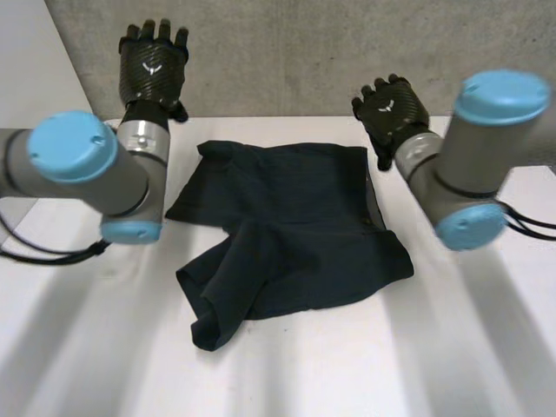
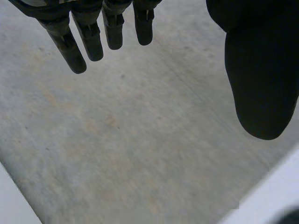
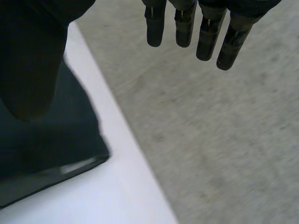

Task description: Fold the shorts.

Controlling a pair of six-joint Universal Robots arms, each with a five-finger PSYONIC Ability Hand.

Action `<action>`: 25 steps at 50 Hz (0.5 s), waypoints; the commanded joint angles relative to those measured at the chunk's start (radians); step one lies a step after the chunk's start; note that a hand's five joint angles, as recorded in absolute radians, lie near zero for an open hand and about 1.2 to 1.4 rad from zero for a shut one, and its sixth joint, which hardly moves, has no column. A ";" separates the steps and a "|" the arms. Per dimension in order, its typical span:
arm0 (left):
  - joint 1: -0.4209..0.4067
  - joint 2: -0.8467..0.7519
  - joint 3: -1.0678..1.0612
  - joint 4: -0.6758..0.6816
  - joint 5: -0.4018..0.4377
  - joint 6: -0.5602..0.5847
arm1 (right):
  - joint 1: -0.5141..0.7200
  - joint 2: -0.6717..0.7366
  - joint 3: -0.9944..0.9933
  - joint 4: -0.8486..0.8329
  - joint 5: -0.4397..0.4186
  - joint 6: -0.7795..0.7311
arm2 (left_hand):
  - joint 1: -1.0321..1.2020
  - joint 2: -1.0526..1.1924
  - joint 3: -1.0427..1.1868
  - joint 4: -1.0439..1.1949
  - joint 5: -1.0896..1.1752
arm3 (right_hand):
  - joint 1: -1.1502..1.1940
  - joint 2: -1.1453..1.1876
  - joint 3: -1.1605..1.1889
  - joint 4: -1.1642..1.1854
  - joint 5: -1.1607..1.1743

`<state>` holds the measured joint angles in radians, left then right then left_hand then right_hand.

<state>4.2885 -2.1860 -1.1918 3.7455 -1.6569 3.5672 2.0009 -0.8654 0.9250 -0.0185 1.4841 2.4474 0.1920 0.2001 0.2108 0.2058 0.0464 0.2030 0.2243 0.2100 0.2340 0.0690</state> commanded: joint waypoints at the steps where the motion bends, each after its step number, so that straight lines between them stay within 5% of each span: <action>1: 0.010 0.195 -0.251 -0.374 0.172 -0.010 | -0.045 -0.170 0.254 0.276 -0.142 0.025 | 0.089 0.081 0.070 0.075 0.060 | -0.028 -0.050 -0.036 -0.059 -0.069; 7: 0.030 0.222 -0.391 -0.599 0.315 -0.015 | -0.074 -0.228 0.468 0.252 -0.209 0.031 | 0.227 0.219 0.208 0.213 0.198 | 0.002 -0.019 -0.005 -0.029 -0.038; 15: 0.111 0.203 -0.543 -0.385 0.344 -0.002 | -0.090 -0.299 0.713 0.060 -0.217 0.064 | 0.265 0.257 0.246 0.251 0.236 | 0.040 0.019 0.033 0.009 0.000; 25: 0.140 0.095 -0.503 -0.343 0.347 -0.001 | -0.094 -0.296 0.756 0.002 -0.211 0.065 | 0.377 0.369 0.358 0.363 0.348 | 0.038 0.016 0.031 0.007 -0.003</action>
<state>4.4190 -2.0386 -1.7258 3.3963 -1.3104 3.5667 1.9087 -1.1661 1.6793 -0.0055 1.2693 2.5135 0.4491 0.4473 0.4477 0.4503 0.2772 0.2030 0.2244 0.2104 0.2341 0.0690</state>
